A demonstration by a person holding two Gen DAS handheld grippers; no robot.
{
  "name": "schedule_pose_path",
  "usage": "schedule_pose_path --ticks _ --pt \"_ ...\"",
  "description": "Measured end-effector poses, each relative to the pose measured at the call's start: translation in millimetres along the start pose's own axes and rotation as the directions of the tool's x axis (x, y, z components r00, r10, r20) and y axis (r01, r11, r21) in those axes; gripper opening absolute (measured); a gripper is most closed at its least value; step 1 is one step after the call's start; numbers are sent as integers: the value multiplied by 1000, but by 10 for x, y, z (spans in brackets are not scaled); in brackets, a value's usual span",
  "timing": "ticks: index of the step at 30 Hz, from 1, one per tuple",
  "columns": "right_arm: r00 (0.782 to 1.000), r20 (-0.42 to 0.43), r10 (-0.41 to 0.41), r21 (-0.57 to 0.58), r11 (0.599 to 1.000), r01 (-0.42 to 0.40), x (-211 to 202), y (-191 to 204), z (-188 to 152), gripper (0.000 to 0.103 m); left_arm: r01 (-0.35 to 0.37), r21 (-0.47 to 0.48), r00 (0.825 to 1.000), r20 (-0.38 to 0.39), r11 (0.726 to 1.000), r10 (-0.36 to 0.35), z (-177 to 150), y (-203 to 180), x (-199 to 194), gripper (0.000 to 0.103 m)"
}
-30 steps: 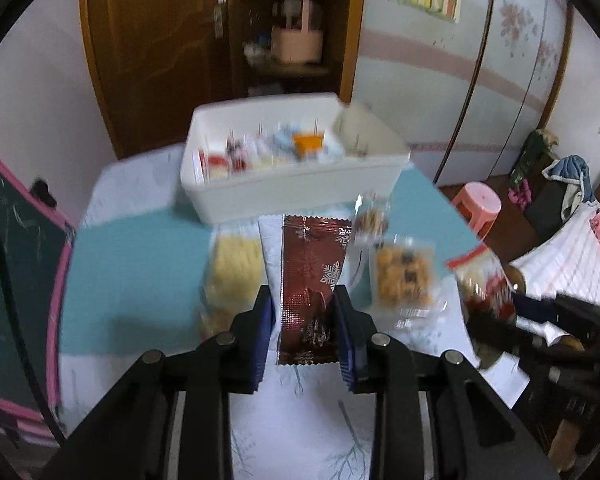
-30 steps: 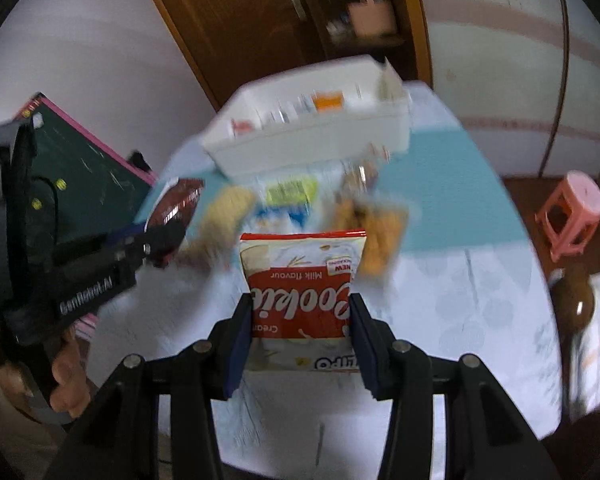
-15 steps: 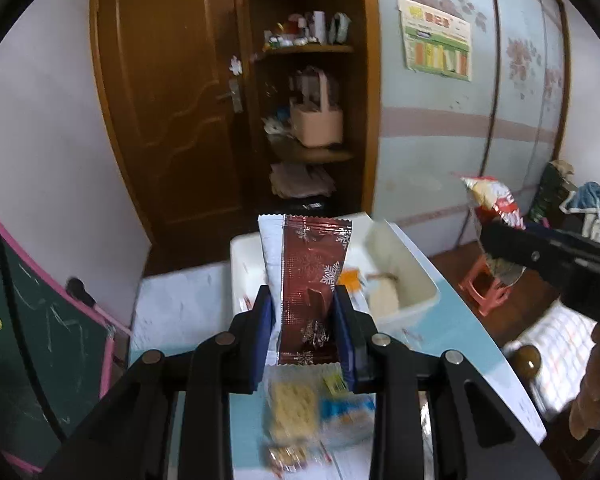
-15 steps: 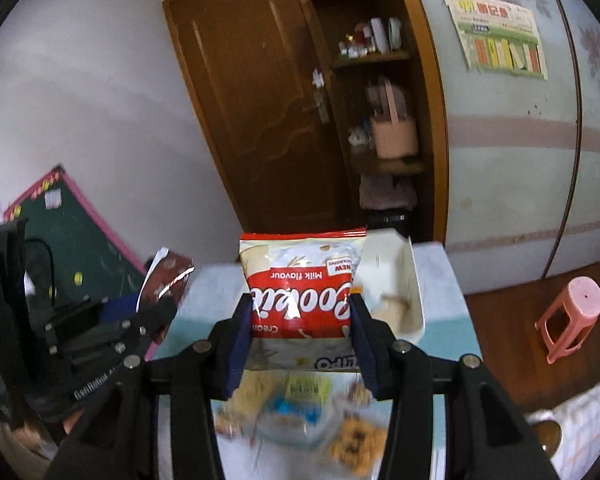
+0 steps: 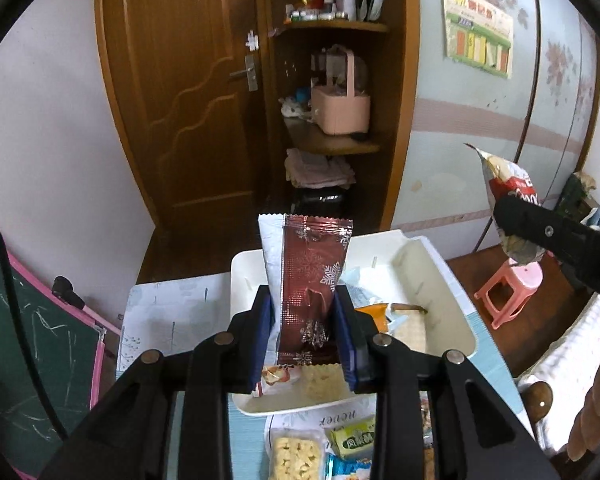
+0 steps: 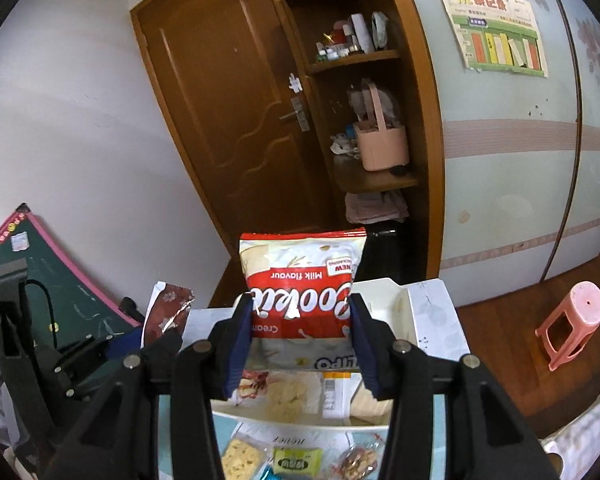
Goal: Organize snacks
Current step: 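Lift both packets over the white bin and open both grippers inside, then move both tools from the bin back over the snacks on the table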
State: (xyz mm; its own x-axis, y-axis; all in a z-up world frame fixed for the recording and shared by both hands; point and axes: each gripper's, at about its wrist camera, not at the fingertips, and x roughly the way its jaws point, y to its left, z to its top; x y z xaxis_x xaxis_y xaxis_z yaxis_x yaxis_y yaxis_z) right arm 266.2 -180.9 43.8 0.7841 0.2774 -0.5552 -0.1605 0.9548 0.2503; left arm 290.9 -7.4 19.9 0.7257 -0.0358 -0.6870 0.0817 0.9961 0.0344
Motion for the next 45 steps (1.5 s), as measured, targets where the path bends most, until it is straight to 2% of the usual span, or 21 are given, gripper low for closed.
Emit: schedule_pose_path --ticks 2,4,5,7,8,11,14,20,25,36,45 --pt "1000 -21 -9 3 1000 9 128 -13 4 47 -6 -5 1000 -20 1000 6 4 -18 138 33" --pt "998 -55 -15 3 1000 15 282 -27 -19 47 -3 -8 1000 -30 1000 3 22 -27 246 48" --pt "997 -70 -16 1 1000 16 351 -29 -32 47 -6 -9 999 -32 1000 6 29 -27 271 70" --pt "995 -103 -19 10 1000 20 503 -52 -78 49 -29 -19 999 -18 999 29 24 -28 301 95" --pt "993 -118 -18 17 1000 20 548 -61 -97 51 -39 -21 999 -4 999 39 26 -30 306 97" --pt "985 -173 -9 55 998 18 690 -108 -164 57 -32 -7 999 -9 999 31 5 -42 347 97" --pt "975 -223 -13 54 998 25 764 -117 -214 58 -46 7 999 -21 999 46 -45 -54 362 97" --pt "969 -245 2 51 999 11 722 -149 -270 58 -51 15 998 -34 999 51 -146 -30 321 97" --pt "967 -254 -21 13 1000 25 582 -109 -306 58 -57 22 997 -44 998 58 -213 -2 223 97" --pt "980 -189 -57 -60 997 47 -2 25 -400 58 -43 60 999 -20 997 44 -392 -11 -341 97" --pt "982 -157 -107 -148 985 84 -433 160 -695 58 -26 73 1000 -6 997 26 -690 12 -819 97"
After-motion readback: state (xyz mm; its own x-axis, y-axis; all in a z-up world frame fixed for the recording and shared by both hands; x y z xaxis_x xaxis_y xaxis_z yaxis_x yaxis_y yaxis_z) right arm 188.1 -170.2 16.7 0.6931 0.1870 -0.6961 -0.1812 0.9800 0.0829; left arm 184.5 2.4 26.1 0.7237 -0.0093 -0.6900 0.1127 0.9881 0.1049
